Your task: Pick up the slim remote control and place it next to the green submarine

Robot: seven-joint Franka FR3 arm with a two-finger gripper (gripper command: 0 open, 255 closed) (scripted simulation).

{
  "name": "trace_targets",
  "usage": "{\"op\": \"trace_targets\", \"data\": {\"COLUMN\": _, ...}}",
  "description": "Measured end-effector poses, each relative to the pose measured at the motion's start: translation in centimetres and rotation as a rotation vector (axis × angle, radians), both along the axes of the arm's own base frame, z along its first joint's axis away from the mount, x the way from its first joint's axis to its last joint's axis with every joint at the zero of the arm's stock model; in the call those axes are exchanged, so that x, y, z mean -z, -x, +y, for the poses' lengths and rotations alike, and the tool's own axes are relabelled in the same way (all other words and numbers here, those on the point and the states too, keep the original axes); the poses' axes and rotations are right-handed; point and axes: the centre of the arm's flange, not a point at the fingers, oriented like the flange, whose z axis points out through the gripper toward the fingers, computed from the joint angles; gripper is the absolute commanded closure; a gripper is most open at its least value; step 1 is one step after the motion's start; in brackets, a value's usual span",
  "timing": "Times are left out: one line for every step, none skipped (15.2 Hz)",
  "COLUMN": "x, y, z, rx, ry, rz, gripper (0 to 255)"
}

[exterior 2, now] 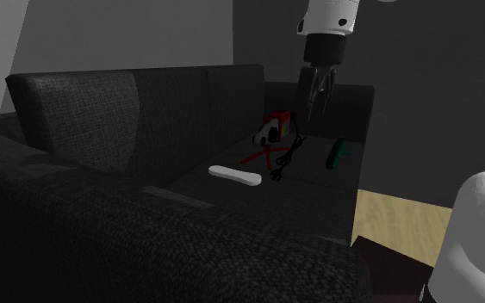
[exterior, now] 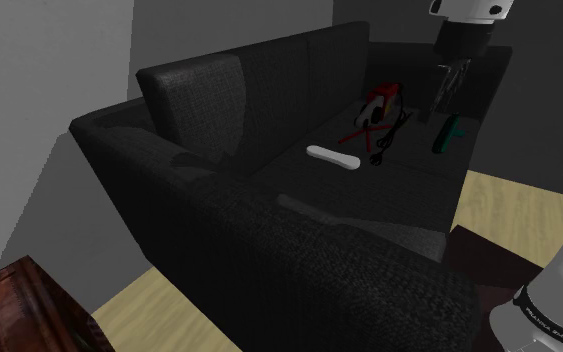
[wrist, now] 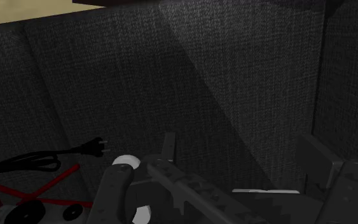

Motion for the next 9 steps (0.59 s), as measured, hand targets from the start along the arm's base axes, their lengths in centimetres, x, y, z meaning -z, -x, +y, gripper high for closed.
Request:
{"op": "trace_targets", "data": {"x": 0.0, "y": 0.0, "z": 0.0, "rx": 0.0, "ry": 0.0, "rz": 0.0, "gripper": 0}}
{"op": "trace_targets", "data": {"x": 0.3, "y": -0.4, "z": 0.0, "rx": -0.001, "ry": 0.001, "rz": 0.001, "gripper": 0}}
{"op": "trace_targets", "data": {"x": 1.0, "y": -1.0, "z": -0.3, "rx": -0.004, "ry": 0.003, "rz": 0.003, "gripper": 0}}
{"op": "trace_targets", "data": {"x": 1.6, "y": -2.0, "z": -0.7, "rx": -0.006, "ry": 0.005, "rz": 0.004, "gripper": 0}}
{"op": "trace_targets", "data": {"x": 2.1, "y": -2.9, "z": -1.0, "rx": -0.009, "ry": 0.007, "rz": 0.006, "gripper": 0}}
{"op": "trace_targets", "data": {"x": 2.8, "y": -4.0, "z": -1.2, "rx": -0.012, "ry": 0.01, "rz": 0.008, "gripper": 0}}
{"op": "trace_targets", "data": {"x": 3.8, "y": -4.9, "z": -1.6, "rx": -0.015, "ry": 0.013, "rz": 0.01, "gripper": 0}}
{"op": "trace_targets", "data": {"x": 4.8, "y": -6.0, "z": -2.1, "rx": -0.018, "ry": 0.015, "rz": 0.012, "gripper": 0}}
{"op": "trace_targets", "data": {"x": 5.3, "y": -7.1, "z": -2.4, "rx": -0.021, "ry": 0.018, "rz": 0.013, "gripper": 0}}
